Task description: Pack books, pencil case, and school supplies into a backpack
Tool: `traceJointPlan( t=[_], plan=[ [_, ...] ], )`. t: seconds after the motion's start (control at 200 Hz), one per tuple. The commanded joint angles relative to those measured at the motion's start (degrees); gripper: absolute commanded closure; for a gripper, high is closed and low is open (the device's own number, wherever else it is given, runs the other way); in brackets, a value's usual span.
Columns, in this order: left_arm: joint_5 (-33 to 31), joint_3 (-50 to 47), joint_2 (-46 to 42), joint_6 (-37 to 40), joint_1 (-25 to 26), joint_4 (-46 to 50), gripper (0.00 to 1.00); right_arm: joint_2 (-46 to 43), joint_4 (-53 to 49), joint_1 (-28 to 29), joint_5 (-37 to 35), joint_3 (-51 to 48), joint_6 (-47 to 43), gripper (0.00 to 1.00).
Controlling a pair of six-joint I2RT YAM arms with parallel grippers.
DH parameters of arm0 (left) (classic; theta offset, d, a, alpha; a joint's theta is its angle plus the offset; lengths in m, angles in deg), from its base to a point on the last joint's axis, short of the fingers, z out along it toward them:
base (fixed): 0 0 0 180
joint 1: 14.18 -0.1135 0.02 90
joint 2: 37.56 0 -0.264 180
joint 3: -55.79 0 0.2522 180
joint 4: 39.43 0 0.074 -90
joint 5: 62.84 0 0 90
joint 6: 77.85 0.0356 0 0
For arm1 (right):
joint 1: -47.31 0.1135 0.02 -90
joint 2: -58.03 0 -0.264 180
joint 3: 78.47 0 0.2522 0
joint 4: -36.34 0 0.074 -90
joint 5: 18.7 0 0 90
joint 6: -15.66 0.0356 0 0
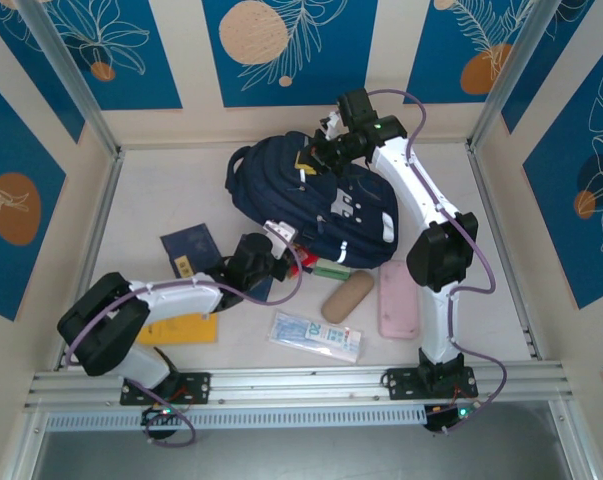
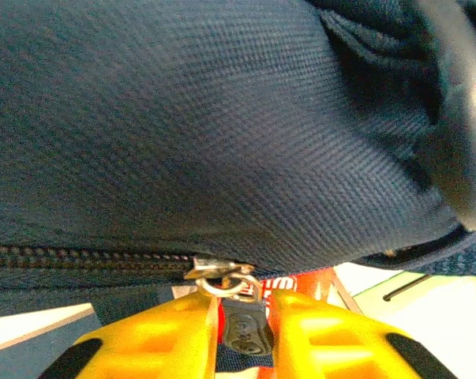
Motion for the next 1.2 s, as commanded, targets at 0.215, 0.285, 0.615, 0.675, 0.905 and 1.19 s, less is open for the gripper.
traceJointPlan(
  t=[0.215,0.285,0.615,0.675,0.905,1.19],
  plan=[
    [1.72,1.65,-0.2,-1.67,-0.48,0.15,1.0,-4.79,3.28,-0.31,3.19,-0.21,0.18,1.0],
    [1.48,0.87,-1.5,-1.8,-0.49,0.3,1.0,-4.83,2.99,-0.42,2.53,-0.15,-0.24,1.0],
    [-1.61,-1.13,-6.62,-2.44,-1.71,4.54,1.0,-3.85,-1.26,0.46,-5.83,0.5,-5.08,1.0],
    [-1.61,-1.13,-7.18,-3.53,-2.51,5.7,1.0,-3.65,-1.85,0.73,-7.11,0.81,-5.83,1.0],
    [-1.56,-1.05,-9.58,-9.18,-5.94,10.54,1.0,-3.22,-4.11,1.79,-12.81,1.87,-9.06,1.0],
    [2.82,3.72,-13.96,-16.24,-15.27,21.54,1.0,-1.64,-6.2,3.47,-18.29,3.1,-13.57,1.0]
  ],
)
